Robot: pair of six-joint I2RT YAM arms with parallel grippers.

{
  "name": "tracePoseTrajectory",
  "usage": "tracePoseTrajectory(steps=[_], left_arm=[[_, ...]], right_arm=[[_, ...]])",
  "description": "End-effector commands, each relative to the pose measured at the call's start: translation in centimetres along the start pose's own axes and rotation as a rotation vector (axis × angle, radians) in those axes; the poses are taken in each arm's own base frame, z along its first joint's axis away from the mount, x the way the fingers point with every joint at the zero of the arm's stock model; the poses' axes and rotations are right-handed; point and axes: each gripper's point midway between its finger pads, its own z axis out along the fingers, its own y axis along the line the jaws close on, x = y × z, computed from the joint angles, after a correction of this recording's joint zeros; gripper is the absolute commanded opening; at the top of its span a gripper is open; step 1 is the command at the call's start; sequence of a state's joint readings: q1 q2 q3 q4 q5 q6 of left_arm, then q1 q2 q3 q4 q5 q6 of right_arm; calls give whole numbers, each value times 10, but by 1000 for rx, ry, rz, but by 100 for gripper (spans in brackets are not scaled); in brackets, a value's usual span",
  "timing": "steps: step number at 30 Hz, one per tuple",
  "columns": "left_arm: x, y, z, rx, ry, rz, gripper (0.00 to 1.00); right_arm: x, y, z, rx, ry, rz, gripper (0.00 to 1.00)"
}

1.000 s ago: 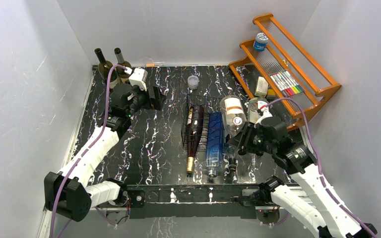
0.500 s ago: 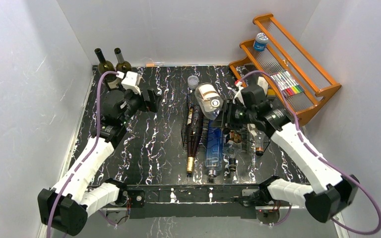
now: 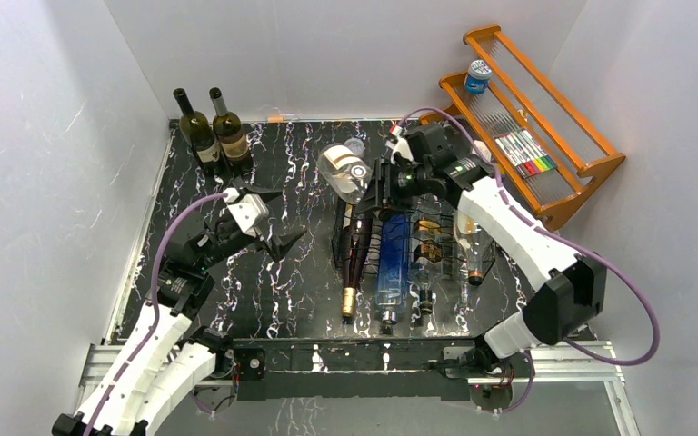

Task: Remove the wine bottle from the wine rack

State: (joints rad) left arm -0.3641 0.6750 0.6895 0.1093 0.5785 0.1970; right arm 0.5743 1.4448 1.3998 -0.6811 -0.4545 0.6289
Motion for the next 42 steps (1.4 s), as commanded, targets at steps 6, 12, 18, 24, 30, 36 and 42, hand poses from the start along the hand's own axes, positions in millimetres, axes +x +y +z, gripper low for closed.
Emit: tracePoseTrajectory(steps=[6, 12, 18, 24, 30, 36, 42], left_arm=[[-26, -28, -11, 179, -42, 242, 98], [-12, -48, -27, 238, -25, 259, 92], [24, -60, -32, 279, 66, 252, 94], [60, -61, -28, 267, 128, 214, 98], [88, -59, -13, 286, 196, 128, 98], [100, -63, -4, 294, 184, 153, 97], [110, -78, 0, 348, 195, 128, 95]], right_arm=[[-7, 111, 1, -330, 31, -281, 0], [25, 116, 33, -327, 183, -264, 0], [53, 119, 64, -302, 312, -282, 0], [66, 110, 76, -277, 374, -283, 2], [79, 99, 83, -295, 426, -274, 10], [91, 92, 85, -316, 458, -264, 20], [91, 92, 88, -318, 468, -235, 28]])
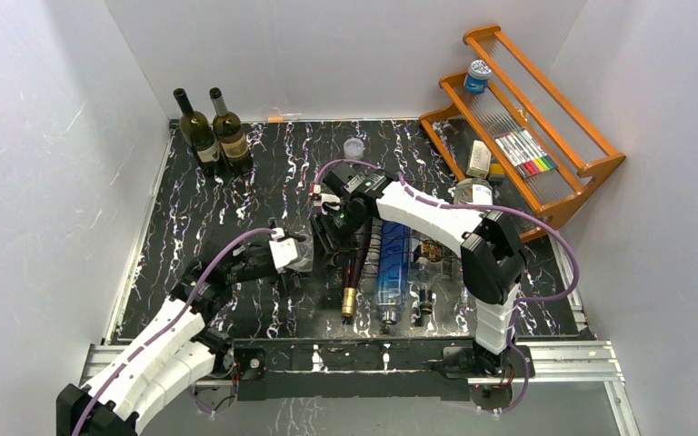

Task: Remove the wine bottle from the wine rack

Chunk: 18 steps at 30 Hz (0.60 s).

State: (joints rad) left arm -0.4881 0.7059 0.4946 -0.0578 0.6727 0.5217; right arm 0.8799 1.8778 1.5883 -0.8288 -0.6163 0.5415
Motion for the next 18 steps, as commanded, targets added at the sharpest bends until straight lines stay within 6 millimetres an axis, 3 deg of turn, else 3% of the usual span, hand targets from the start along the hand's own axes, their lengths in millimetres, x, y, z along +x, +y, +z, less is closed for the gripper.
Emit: tracePoseTrajectory(steps=[1, 11, 18], left_arm=[[-6, -5, 9, 28, -34, 27, 95], [8, -3, 16, -50, -46, 42, 92], [14, -13, 28, 19, -39, -16, 85]], right_arm=[[-18, 65, -29, -242, -99, -228, 29], [-12, 69, -25, -289, -66, -195, 45], [-7, 67, -23, -309, -87, -181, 70]])
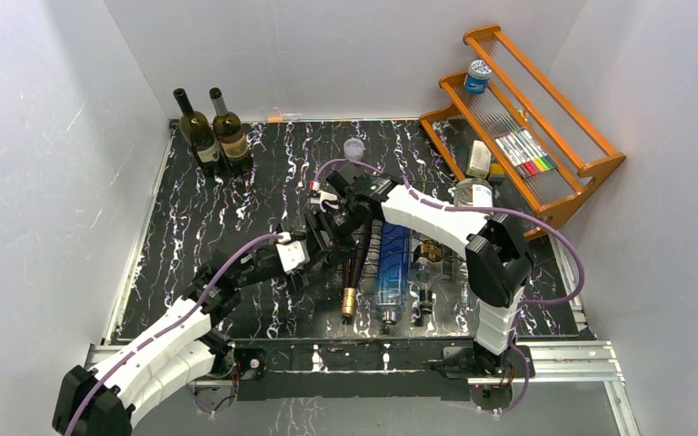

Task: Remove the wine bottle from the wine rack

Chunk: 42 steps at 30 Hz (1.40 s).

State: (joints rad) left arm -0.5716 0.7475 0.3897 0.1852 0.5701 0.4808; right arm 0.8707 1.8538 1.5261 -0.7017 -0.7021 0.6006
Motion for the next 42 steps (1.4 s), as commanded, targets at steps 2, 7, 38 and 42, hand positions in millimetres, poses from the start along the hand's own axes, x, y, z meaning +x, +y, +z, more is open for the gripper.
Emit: tracePoseTrajectory(steps=[2, 7, 38, 42], left_arm=[[6, -17, 6, 76, 2, -59, 80], [4, -16, 5, 69, -3, -56, 73], [-54, 41, -32, -267, -113, -3, 9], [-60, 50, -36, -319, -132, -20, 6]], right_arm=[[-2, 57, -21, -206, -72, -198, 77], [0, 63, -26, -228, -100, -217, 82], [-74, 92, -112, -315, -525, -161, 98], [-76, 88, -157, -300, -614, -182, 98]])
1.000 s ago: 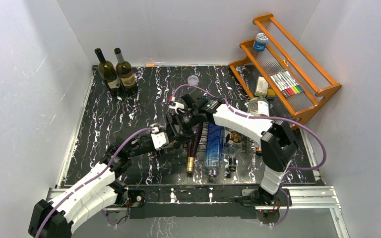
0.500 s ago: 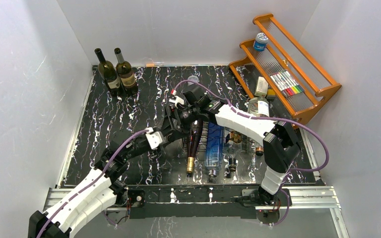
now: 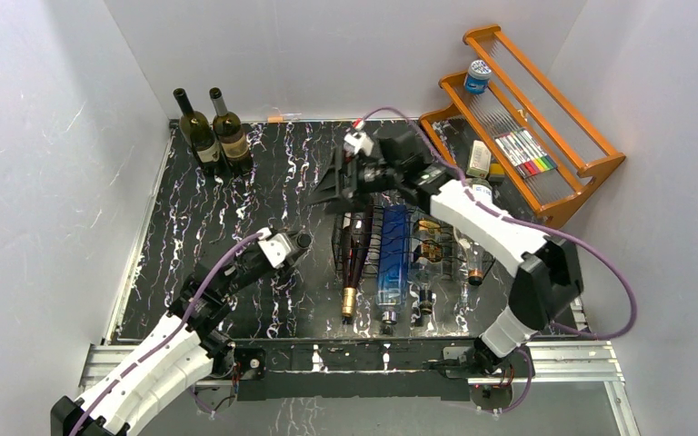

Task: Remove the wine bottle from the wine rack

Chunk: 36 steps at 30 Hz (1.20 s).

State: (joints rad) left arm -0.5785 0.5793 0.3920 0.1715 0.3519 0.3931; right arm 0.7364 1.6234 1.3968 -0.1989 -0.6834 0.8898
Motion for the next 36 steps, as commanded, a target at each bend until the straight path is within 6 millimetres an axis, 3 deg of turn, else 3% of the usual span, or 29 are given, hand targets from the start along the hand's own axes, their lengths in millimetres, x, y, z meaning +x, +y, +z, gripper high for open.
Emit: tracePoseTrajectory(steps=[1, 6, 11, 22, 29, 36], left_arm=[[-39, 21, -4, -88, -96, -24, 6], [-45, 48, -5, -228, -74, -109, 0], [-48, 97, -18, -516, -75, -195, 0], [-49, 180, -37, -910, -51, -212, 0], [-37, 260, -83, -1157, -98, -282, 0], [-32, 327, -123, -1371, -174, -294, 0]], right_arm=[[-40, 39, -60, -51, -174, -142, 98], [-49, 28, -107, 42, -262, -195, 98], [-38, 11, -132, 123, -293, -216, 98], [-20, -4, -158, 250, -309, -288, 98], [-12, -6, -169, 290, -324, -330, 98], [-9, -11, -173, 314, -322, -345, 98]])
